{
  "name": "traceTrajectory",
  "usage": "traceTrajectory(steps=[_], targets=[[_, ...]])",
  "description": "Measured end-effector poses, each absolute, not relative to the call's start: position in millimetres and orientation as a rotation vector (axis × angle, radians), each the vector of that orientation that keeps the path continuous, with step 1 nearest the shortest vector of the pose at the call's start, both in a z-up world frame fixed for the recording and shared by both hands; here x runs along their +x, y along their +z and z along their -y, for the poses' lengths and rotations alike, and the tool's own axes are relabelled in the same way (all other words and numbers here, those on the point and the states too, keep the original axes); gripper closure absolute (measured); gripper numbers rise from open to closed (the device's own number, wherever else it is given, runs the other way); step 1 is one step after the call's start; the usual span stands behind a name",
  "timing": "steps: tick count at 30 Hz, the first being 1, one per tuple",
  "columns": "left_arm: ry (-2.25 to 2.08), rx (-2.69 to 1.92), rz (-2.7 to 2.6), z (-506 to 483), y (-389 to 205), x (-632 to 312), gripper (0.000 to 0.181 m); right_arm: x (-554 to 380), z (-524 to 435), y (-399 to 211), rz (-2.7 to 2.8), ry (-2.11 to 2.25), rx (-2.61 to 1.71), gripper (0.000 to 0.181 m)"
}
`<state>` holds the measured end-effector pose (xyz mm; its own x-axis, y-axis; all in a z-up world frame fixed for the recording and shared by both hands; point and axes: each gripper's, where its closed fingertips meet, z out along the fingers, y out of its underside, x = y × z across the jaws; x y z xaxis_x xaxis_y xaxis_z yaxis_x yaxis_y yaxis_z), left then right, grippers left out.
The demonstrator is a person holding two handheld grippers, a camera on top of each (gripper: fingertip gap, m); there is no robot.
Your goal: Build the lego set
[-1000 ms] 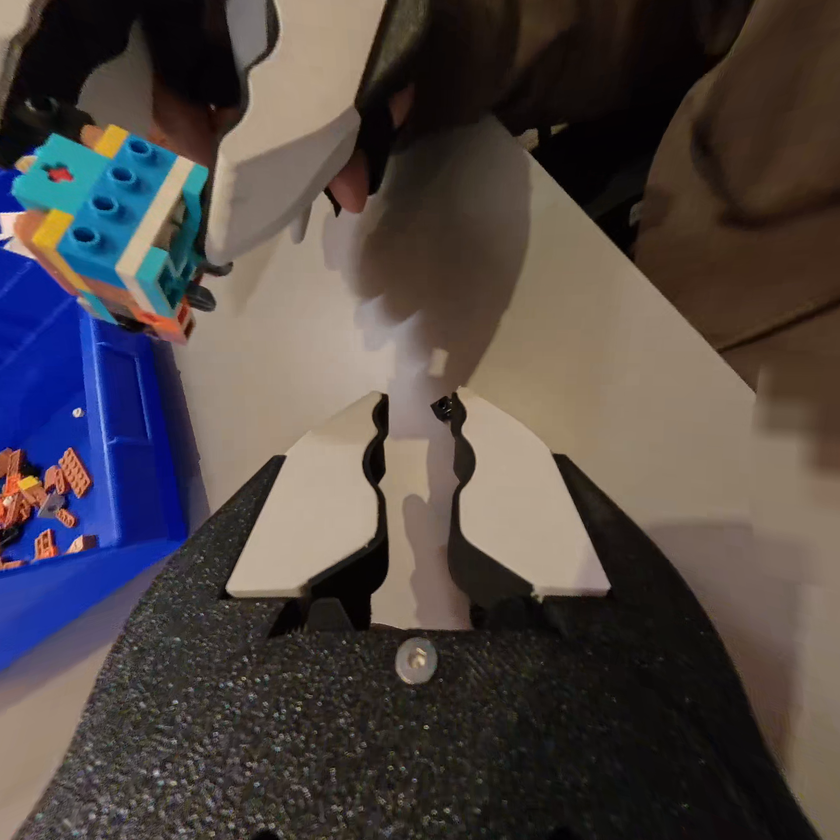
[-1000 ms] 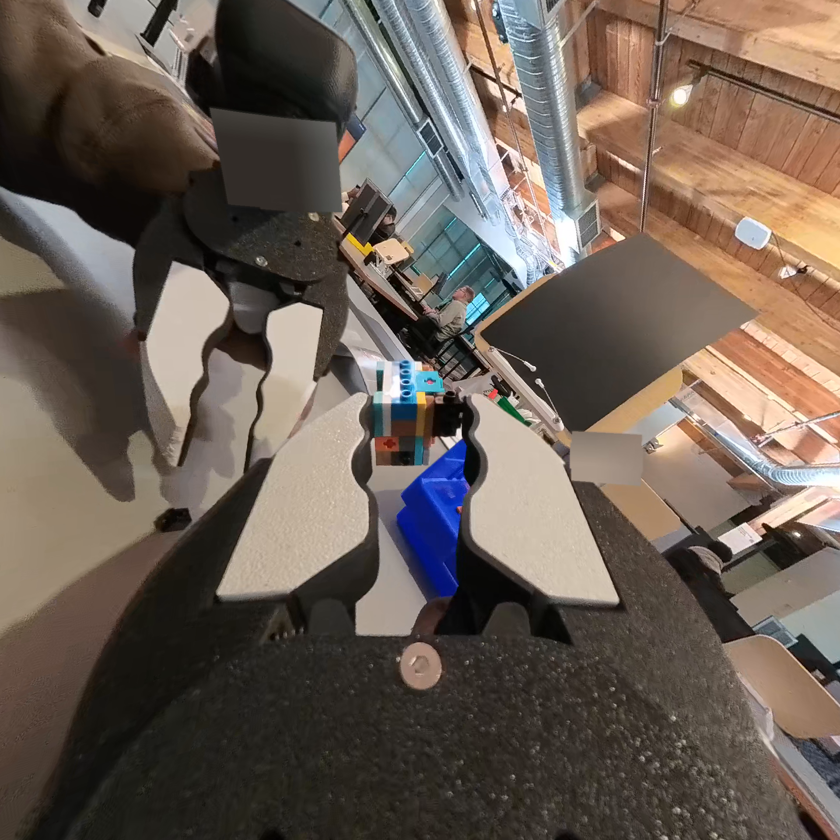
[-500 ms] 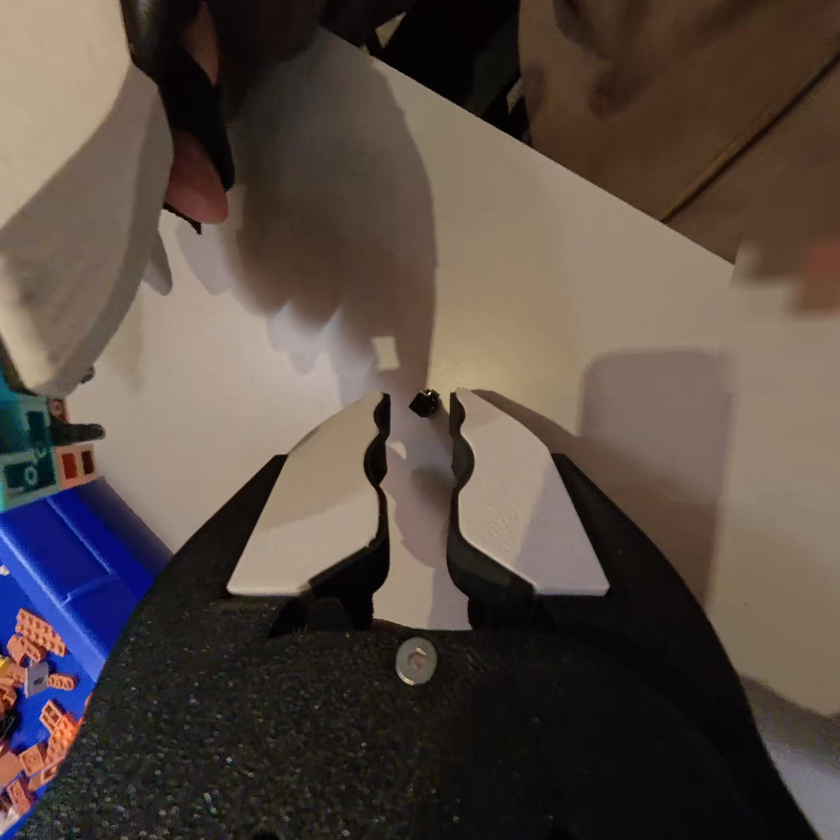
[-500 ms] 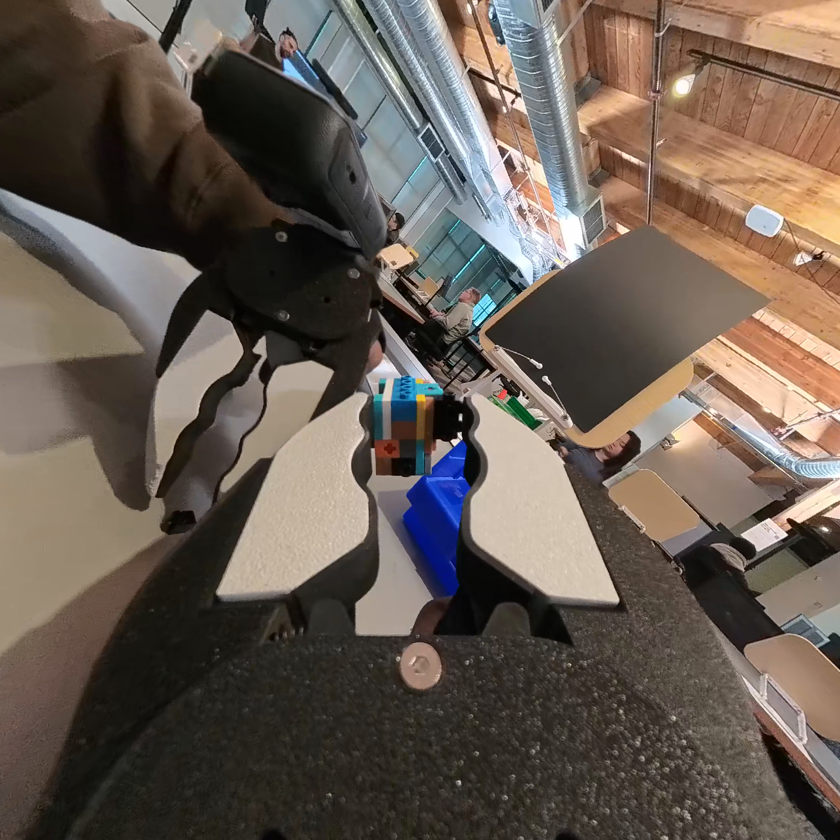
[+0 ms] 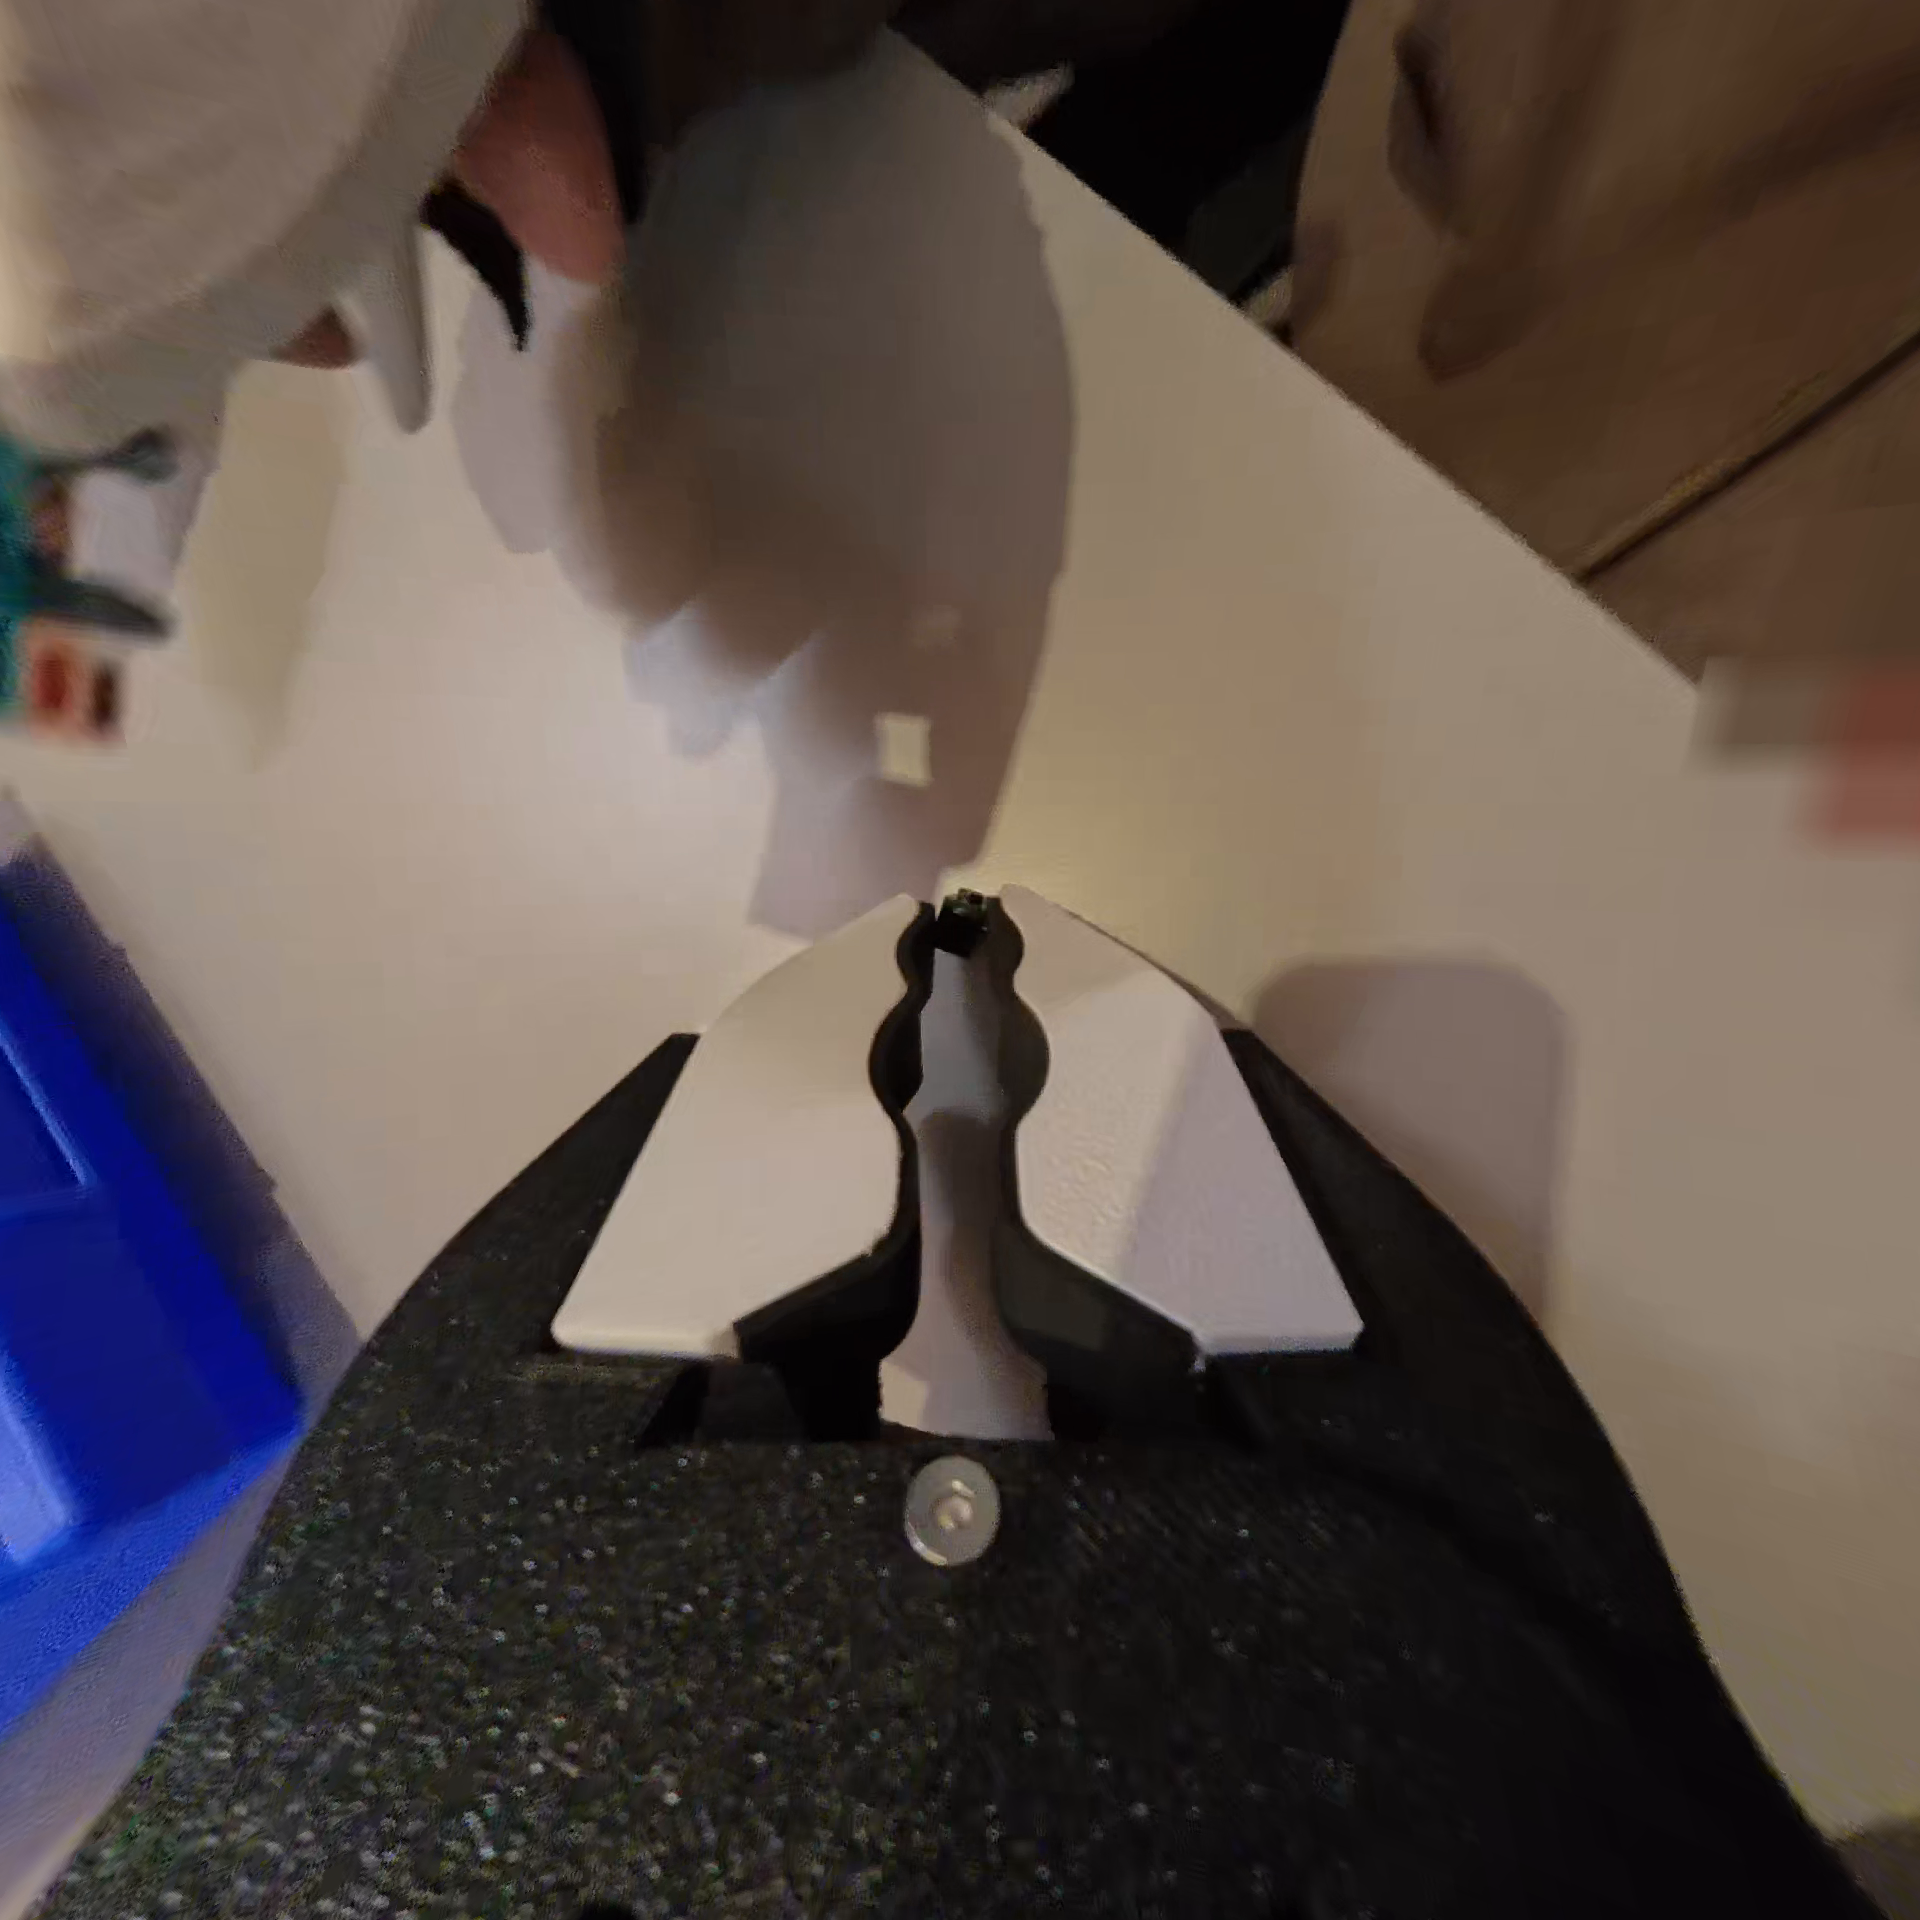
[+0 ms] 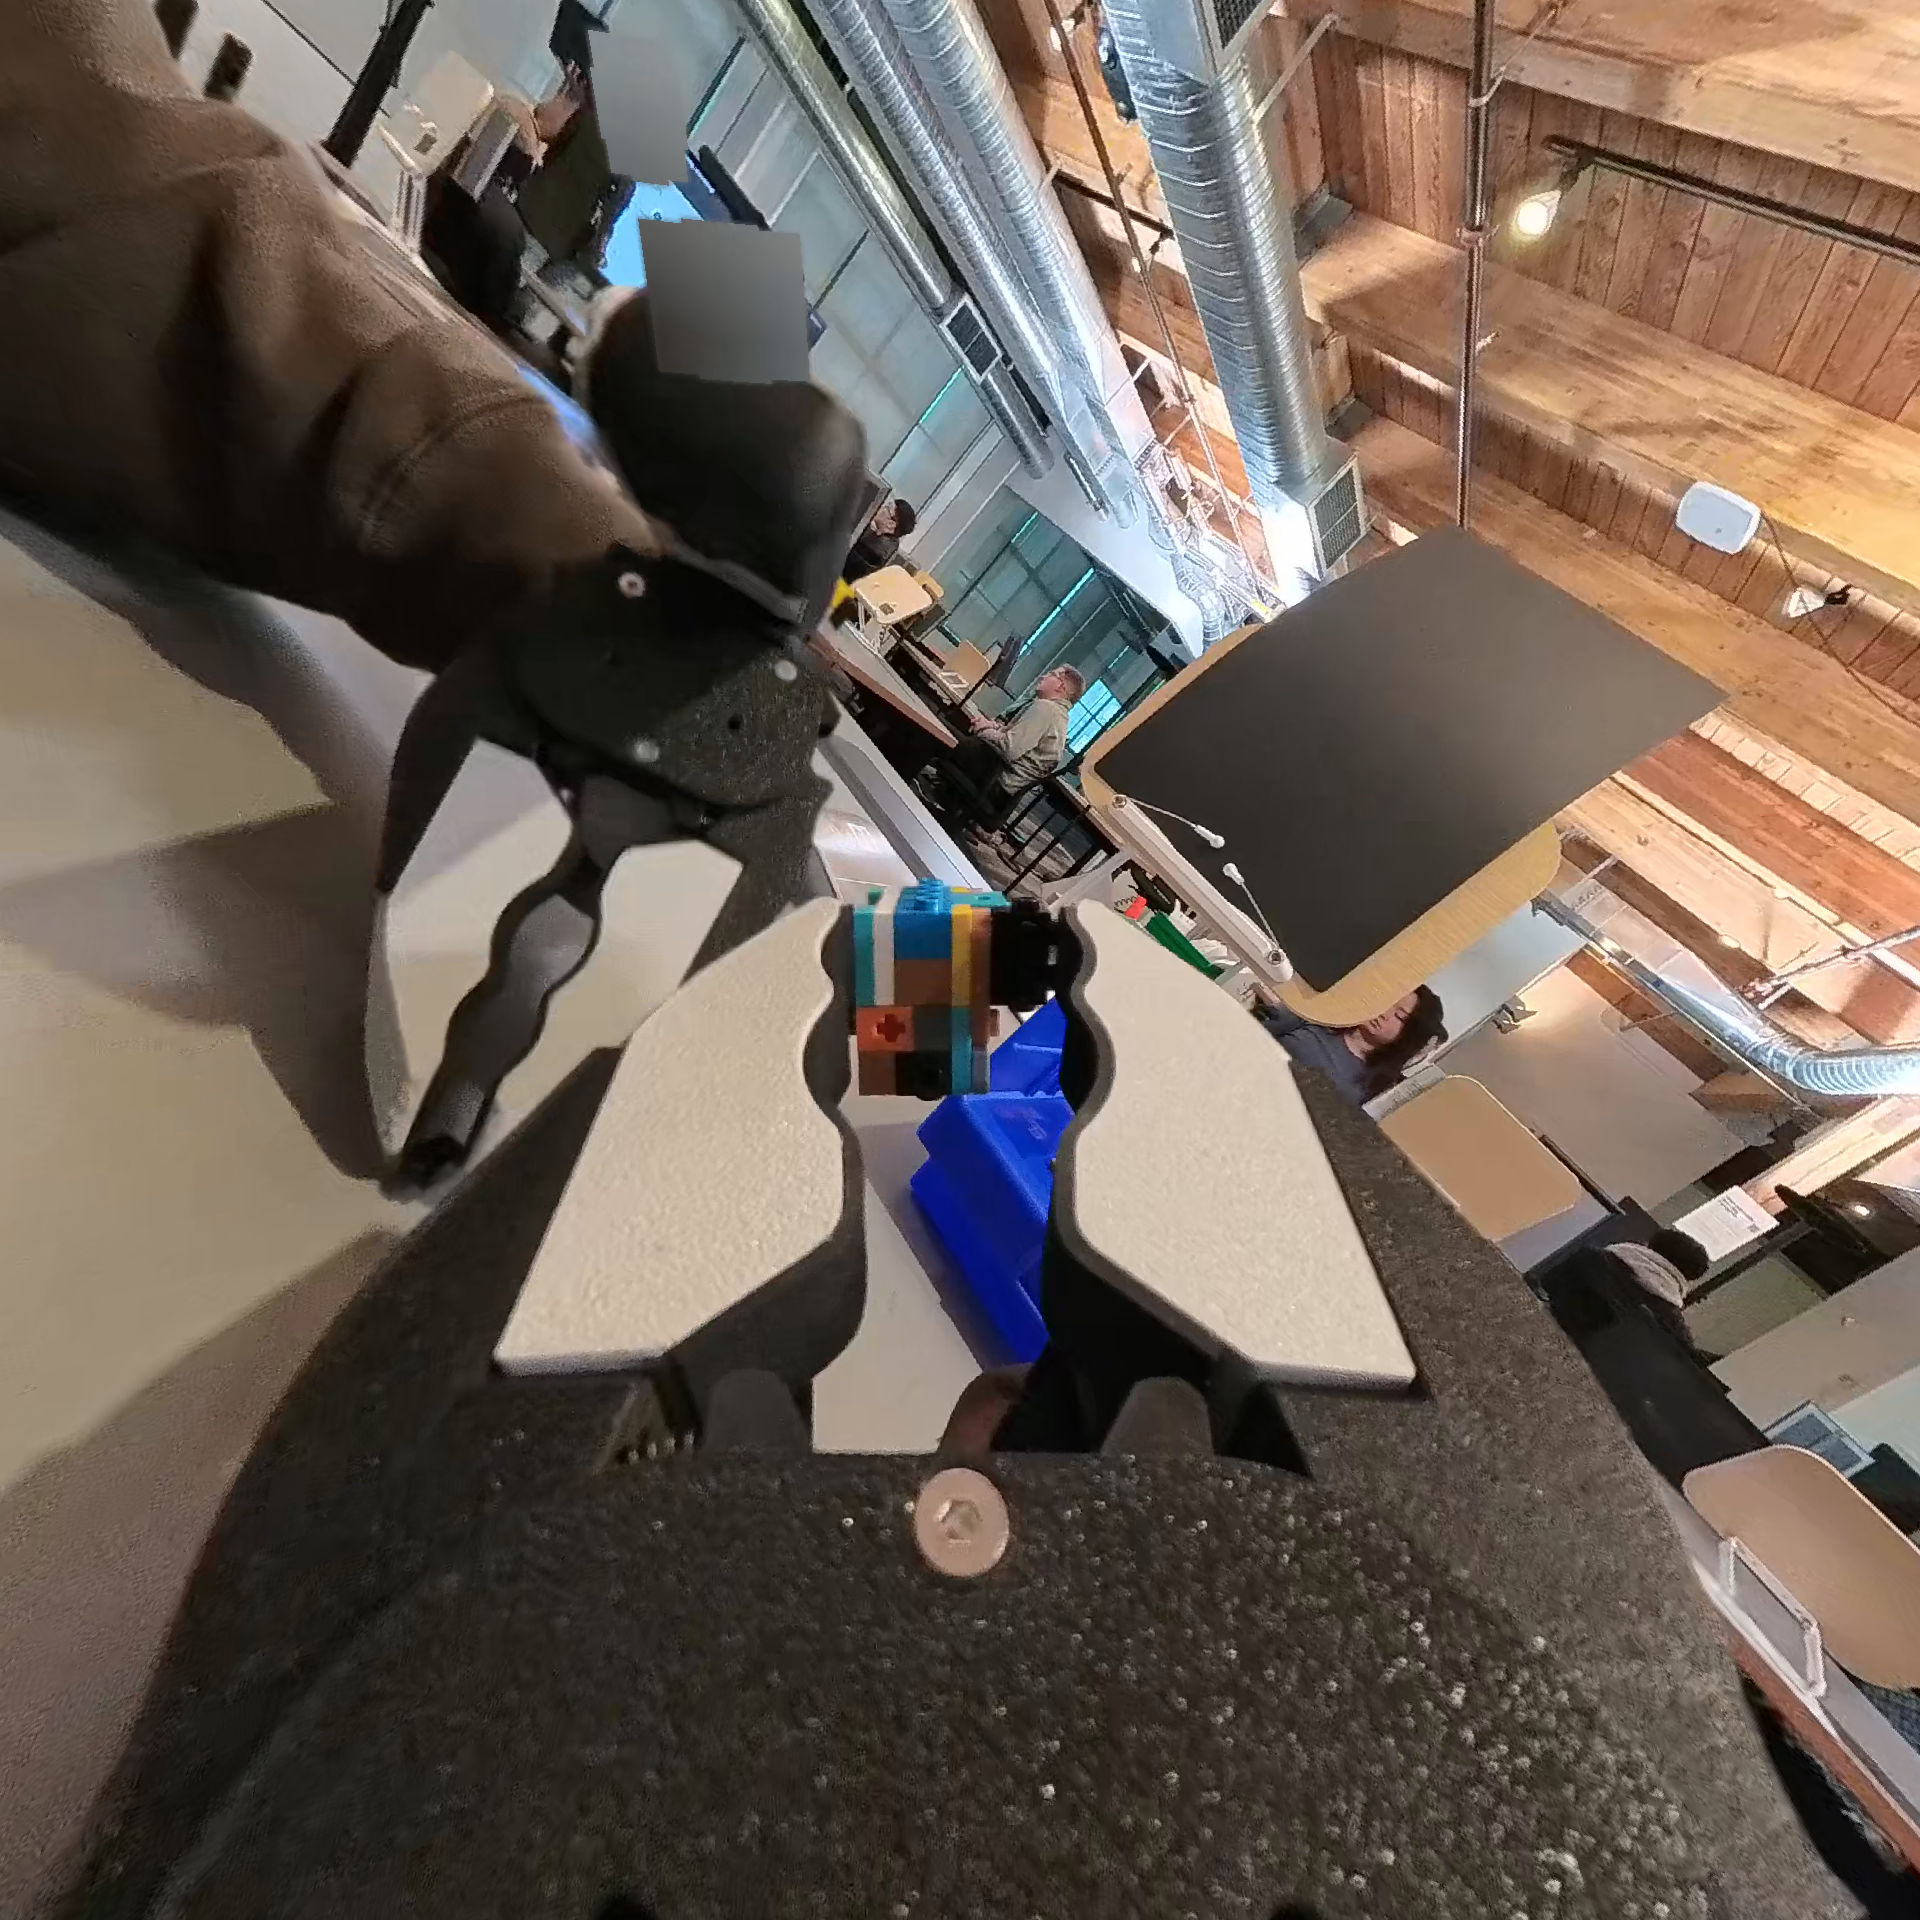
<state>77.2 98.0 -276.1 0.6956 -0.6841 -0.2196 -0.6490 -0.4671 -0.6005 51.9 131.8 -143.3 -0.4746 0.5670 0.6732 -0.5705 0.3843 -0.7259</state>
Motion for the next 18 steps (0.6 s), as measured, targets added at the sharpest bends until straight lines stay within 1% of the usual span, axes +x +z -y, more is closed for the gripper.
traceTrajectory(steps=[3,8,12,15,18], targets=[[-0.166,-2.110,-0.738,-92.5,-250.2,77.6,0.172,53.2,-128.9,-144.8,1.574,1.310,0.024,0.145],[-0.270,-1.809,-0.233,-73.7,-184.9,55.0,0.172,57.9,-116.7,-146.4,1.560,1.265,0.080,0.145],[-0.356,-1.581,0.032,-57.4,-134.5,42.8,0.173,64.5,-100.7,-147.7,1.553,1.255,0.130,0.145],[-0.440,-1.513,0.118,-56.3,-120.4,48.2,0.173,70.7,-88.9,-145.6,1.547,1.292,0.163,0.145],[-0.543,-1.510,0.170,-61.2,-121.7,57.1,0.173,75.2,-81.8,-140.1,1.526,1.335,0.175,0.145]])
